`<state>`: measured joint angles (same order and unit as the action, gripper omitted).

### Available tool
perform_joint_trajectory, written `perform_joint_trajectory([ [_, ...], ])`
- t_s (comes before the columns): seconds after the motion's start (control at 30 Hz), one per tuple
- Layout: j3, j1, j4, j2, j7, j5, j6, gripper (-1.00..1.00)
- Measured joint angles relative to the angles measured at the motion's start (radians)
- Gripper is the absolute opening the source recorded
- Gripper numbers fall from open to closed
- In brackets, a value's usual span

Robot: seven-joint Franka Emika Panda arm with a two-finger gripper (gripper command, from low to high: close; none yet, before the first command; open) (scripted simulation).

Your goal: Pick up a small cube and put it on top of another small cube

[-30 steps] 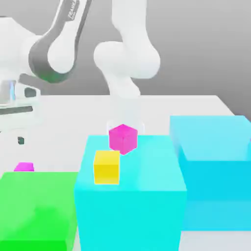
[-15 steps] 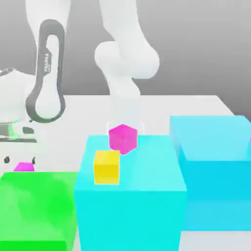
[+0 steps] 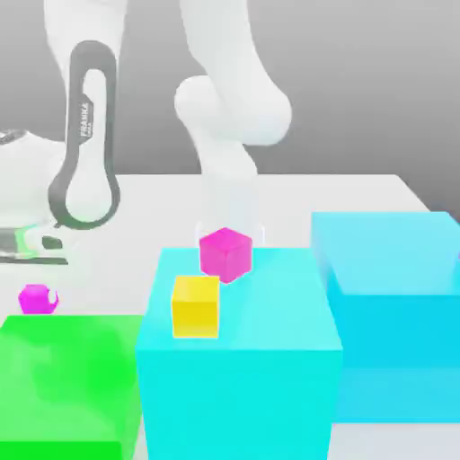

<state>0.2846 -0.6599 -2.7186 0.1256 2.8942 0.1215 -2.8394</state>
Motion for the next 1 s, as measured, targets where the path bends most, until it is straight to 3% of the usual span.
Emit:
perform_joint_trajectory([
  [0.3, -0.130, 0.205, 0.167, -0.148, -0.301, 0.001, 0.304, -1.00],
  [0.73, -0.323, 0.483, 0.426, -0.328, -0.689, -0.091, 0.742, -1.00],
  [0.87, -0.352, 0.511, 0.388, -0.295, -0.725, -0.106, 0.676, -1.00],
  [0.9, -0.352, 0.513, 0.368, -0.280, -0.726, -0.107, 0.641, 1.00],
  [1.0, -0.352, 0.513, 0.368, -0.280, -0.726, -0.107, 0.641, 1.00],
])
